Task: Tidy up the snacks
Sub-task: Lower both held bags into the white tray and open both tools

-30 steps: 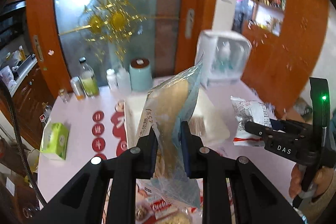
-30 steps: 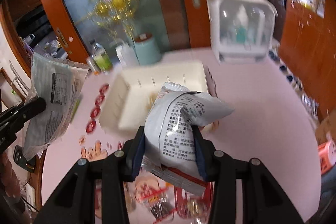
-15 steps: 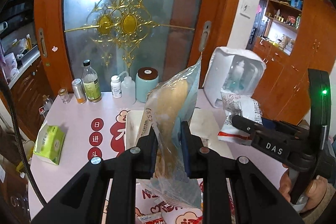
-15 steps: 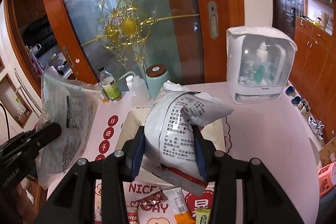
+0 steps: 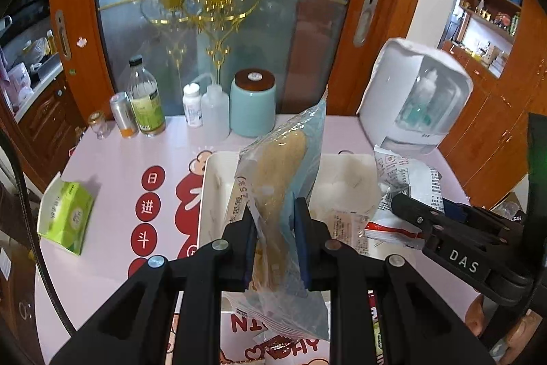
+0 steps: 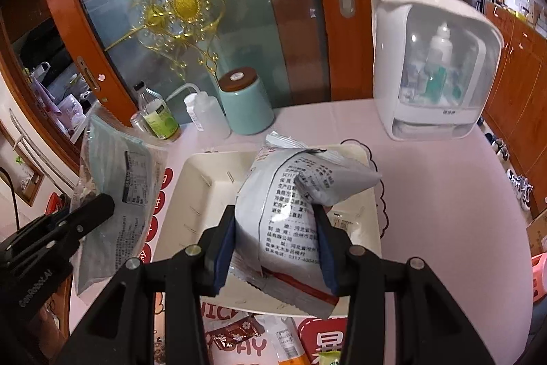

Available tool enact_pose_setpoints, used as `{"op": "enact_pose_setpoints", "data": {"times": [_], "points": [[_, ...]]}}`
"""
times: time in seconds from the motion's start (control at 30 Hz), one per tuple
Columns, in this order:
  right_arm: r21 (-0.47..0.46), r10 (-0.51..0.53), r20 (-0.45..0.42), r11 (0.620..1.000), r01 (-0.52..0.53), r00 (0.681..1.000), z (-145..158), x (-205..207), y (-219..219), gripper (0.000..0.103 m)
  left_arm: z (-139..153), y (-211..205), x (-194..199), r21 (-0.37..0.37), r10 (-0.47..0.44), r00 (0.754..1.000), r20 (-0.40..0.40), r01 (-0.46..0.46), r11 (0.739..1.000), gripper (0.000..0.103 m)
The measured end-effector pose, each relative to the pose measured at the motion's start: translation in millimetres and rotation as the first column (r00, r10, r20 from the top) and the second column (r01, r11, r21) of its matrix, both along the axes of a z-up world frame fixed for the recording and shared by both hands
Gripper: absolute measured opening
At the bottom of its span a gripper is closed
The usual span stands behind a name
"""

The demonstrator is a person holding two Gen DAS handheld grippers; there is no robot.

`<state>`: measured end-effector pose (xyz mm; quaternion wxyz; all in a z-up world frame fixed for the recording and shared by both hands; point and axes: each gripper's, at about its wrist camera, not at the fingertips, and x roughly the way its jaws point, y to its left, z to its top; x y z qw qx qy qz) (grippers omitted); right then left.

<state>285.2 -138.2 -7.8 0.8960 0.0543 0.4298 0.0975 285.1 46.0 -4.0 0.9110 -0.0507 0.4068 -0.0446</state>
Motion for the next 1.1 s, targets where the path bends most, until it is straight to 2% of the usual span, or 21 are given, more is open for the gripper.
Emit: {"op": "enact_pose_setpoints", "data": {"times": [0.33,0.4,0.43,0.47,0.5,0.57,0.67,0.7,0.83,1.1], "points": [[-0.01,0.022,-0.063,1.0,-0.022,0.998,-31.6,21.6,16.4,0.046,-33.5,-4.1,27.4,0.043,0.018,0.997,-0.074,-0.015,0.999,0.019],[-0.02,0.023,-0.065,0.999,-0.025,0.998,-35.9,25.8,19.0,0.046,-38.6,-5.1,31.7,0.047,0.013,0.997,-0.079,-0.009,0.999,0.023],[-0.026,0.027,-0.08,0.999,-0.029,0.996,-40.1,29.5,20.4,0.047,-39.2,-4.2,33.1,0.044,0.01,0.997,-0.082,-0.007,0.999,0.029],[-0.026,0.028,-0.102,0.999,-0.03,0.994,-44.3,33.2,21.0,0.049,-40.4,-4.1,33.9,0.039,0.01,0.997,-0.082,-0.007,0.999,0.053],[-0.019,0.031,-0.116,0.999,-0.033,0.993,-48.2,35.9,20.8,0.056,-39.8,-3.0,33.1,0.047,0.031,0.997,-0.076,-0.028,0.998,0.077],[-0.044,0.002,-0.107,0.999,-0.007,0.994,-52.3,37.9,18.7,0.064,-35.1,1.3,30.0,0.067,0.077,0.996,-0.039,-0.074,0.995,0.097],[-0.024,0.004,-0.089,1.0,-0.006,0.996,-55.0,35.1,13.4,0.084,-29.0,6.8,22.8,0.055,0.084,0.996,-0.001,-0.084,0.995,0.098],[-0.013,0.003,-0.085,1.0,-0.004,0.996,-55.2,32.8,11.1,0.086,-28.0,7.8,21.3,0.056,0.083,0.997,-0.001,-0.083,0.995,0.098],[-0.017,-0.007,-0.068,1.0,0.006,0.998,-52.7,25.6,7.5,0.086,-24.9,10.2,13.1,0.075,0.077,0.997,-0.005,-0.076,0.994,0.098],[-0.022,-0.028,-0.022,0.999,0.027,0.999,-36.8,2.9,3.1,0.086,-3.7,5.4,-22.2,0.122,0.052,0.996,0.071,-0.06,0.991,0.098]]}}
